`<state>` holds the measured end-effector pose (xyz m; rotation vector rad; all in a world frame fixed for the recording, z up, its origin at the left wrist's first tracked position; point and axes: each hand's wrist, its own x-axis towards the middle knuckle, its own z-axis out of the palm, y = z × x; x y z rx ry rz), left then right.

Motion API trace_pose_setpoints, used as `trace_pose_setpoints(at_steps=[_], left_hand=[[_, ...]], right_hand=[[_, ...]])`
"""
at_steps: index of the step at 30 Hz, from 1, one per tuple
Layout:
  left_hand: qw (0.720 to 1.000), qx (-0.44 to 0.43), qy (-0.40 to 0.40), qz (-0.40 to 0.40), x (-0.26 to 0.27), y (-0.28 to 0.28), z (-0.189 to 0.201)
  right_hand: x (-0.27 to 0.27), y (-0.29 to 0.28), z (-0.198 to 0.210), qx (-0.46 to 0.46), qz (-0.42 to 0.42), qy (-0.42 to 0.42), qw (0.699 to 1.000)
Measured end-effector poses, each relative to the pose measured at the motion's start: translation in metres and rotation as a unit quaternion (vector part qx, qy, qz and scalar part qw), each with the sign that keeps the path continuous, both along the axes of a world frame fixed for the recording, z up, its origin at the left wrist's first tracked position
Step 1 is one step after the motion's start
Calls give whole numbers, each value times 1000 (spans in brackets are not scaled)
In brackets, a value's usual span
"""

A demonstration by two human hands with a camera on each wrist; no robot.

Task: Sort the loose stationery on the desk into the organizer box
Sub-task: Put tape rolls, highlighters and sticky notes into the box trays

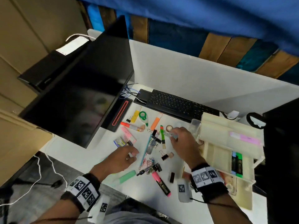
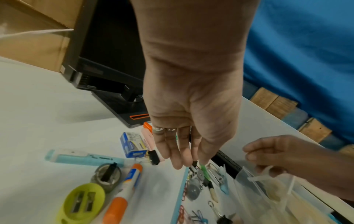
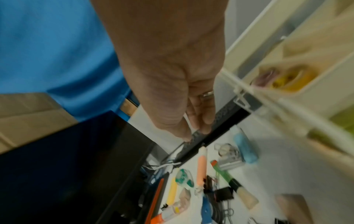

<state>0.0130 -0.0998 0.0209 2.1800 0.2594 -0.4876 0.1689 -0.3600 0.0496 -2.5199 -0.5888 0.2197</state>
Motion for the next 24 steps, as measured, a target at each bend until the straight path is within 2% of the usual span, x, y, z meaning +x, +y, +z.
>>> trace_pose_setpoints(at_steps=[4,10,19,24], left_hand=[[1000,4,-11,-1,-7,26,-5],[1000,8,5,-7,-13,54,-13],[997,38,34,-57,12,51,-15],[994,74,-4,-84,42,33,-22]], right_hand=[[30,31,-46,-70,-29,38,996],[41,37,-92,-141,-38,50,988],[21,41,-74,-86,-97,65,989],[-11,38,-40,-15,-87,41,995]])
